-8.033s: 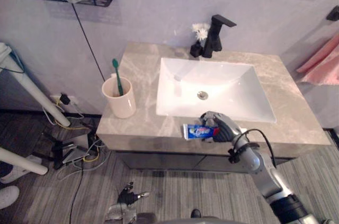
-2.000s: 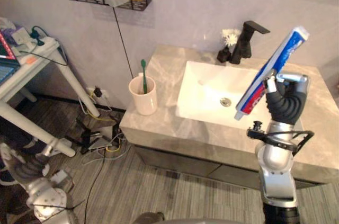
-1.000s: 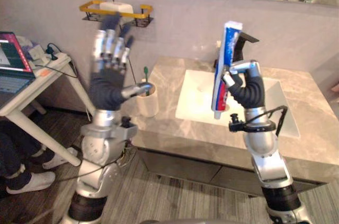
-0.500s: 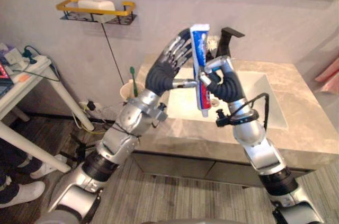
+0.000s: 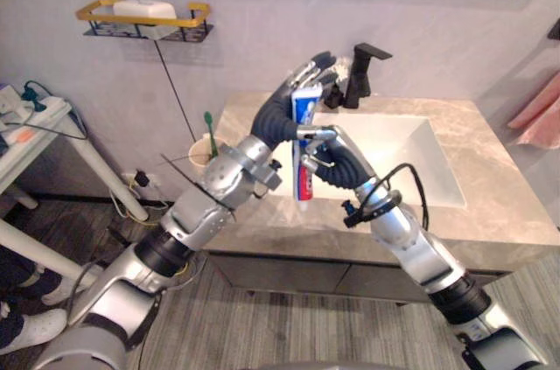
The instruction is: Organize washtable
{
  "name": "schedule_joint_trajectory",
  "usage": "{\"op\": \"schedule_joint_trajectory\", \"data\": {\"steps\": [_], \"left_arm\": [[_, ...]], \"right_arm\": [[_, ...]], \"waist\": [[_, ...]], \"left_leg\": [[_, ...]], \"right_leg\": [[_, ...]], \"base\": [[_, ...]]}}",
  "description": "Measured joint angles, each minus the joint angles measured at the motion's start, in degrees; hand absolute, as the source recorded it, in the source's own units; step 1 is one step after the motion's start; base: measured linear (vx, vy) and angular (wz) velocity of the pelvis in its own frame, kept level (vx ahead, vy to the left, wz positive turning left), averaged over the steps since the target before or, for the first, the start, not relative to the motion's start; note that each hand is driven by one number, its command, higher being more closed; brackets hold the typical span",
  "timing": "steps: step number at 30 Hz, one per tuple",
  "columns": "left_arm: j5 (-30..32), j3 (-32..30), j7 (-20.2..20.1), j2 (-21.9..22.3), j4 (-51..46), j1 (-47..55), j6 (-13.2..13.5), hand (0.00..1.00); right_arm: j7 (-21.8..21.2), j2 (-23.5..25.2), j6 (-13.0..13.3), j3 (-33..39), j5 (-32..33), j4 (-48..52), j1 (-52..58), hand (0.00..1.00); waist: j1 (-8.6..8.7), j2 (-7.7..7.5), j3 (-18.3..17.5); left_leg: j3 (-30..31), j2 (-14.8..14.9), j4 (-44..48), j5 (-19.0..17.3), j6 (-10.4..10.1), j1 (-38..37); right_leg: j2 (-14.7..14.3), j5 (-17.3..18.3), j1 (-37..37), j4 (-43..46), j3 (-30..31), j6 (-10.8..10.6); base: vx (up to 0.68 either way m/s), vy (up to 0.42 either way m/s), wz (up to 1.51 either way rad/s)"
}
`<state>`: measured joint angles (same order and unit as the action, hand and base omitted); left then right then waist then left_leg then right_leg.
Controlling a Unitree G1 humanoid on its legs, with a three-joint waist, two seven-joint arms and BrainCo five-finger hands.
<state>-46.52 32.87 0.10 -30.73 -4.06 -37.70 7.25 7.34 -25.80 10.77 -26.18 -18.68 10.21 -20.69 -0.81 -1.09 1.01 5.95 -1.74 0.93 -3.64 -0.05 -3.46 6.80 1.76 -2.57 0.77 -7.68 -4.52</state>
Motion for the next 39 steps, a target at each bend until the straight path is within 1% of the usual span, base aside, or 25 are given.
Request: {"op": "schedule_joint_trajectory", "data": {"steps": [1, 2, 9, 12, 20, 27, 33, 39], "left_arm": [[-0.2, 0.3, 0.0, 0.0, 0.2, -0.1, 0.0, 0.00], [-0.4, 0.7, -0.1, 0.0, 0.2, -0.1, -0.4, 1.00], [-1.4, 1.2, -0.2, 0.0, 1.6, -0.1, -0.8, 1.00], [-1.4, 1.5, -0.2, 0.1, 1.7, -0.1, -0.8, 1.00], [-1.5, 1.5, 0.0, 0.4, 1.9, -0.1, -0.8, 1.00], [-2.5, 1.4, 0.0, 1.6, 1.9, -0.1, -0.8, 1.00], [-2.5, 0.2, 0.1, 4.0, 1.8, -0.1, -0.6, 1.00], [-2.4, 0.1, 0.6, 4.7, 1.8, -0.1, -0.3, 1.00]], "right_arm": [[0.0, -0.3, 0.0, -0.3, 0.0, 0.0, 0.0, 1.00], [0.0, -0.9, 0.0, -0.9, -0.2, -0.1, 0.0, 1.00], [-0.5, -4.0, 0.0, -5.2, -2.8, -0.7, 1.3, 1.00], [-1.1, -4.0, 0.0, -5.6, -4.0, -1.2, 1.5, 1.00], [-1.2, -4.1, 0.0, -5.7, -4.5, -2.4, 1.5, 1.00], [-1.2, -4.1, 0.0, -5.3, -4.9, -2.4, 1.7, 1.00], [-1.1, -4.2, -0.1, -2.9, -5.5, -2.4, 2.4, 1.00], [-1.1, -4.3, -0.1, -2.1, -6.7, -2.4, 2.4, 1.00]], "waist": [[0.03, 0.01, 0.0], [0.09, 0.01, 0.0], [0.00, 0.00, 0.0], [0.03, 0.00, 0.0], [-0.01, -0.01, 0.0], [0.03, 0.00, 0.0], [0.13, 0.05, 0.0], [0.07, 0.06, 0.0]], "left_leg": [[0.0, 0.0, 0.0, 0.0, 0.0, 0.0], [0.0, 0.0, 0.0, 0.0, 0.0, 0.0], [0.0, 0.1, 0.0, 0.0, 0.0, 0.5], [0.0, 0.1, 0.0, 0.0, 0.0, 0.5], [-0.4, 0.6, 0.0, 0.0, 0.0, 0.0], [-0.7, 0.5, 0.0, 0.1, -0.2, -0.2], [-0.8, 0.7, -0.4, 0.3, -0.5, -0.2], [-0.9, 0.7, -0.4, 0.3, -0.5, -0.3]], "right_leg": [[0.0, 0.0, 0.0, 0.0, 0.0, 0.0], [0.0, 0.0, 0.0, 0.0, 0.0, 0.0], [-0.1, -0.5, 0.0, -1.1, 0.0, -0.1], [-0.1, -0.5, 0.0, -1.2, 0.0, 0.0], [-0.3, -0.6, -0.2, -0.8, 0.3, 0.2], [-0.5, -0.6, 0.0, -0.5, 0.7, 0.2], [-0.7, -0.6, 0.2, -0.5, 0.8, 0.2], [-0.7, -0.6, 0.2, -0.5, 0.9, 0.2]], "base": [[0.00, 0.000, 0.00], [0.00, 0.000, 0.00], [0.00, 0.000, 0.00], [0.00, 0.000, 0.00], [0.00, 0.000, -0.02], [0.00, 0.000, -0.02], [0.00, 0.000, 0.00], [0.00, 0.000, 0.00]]}}
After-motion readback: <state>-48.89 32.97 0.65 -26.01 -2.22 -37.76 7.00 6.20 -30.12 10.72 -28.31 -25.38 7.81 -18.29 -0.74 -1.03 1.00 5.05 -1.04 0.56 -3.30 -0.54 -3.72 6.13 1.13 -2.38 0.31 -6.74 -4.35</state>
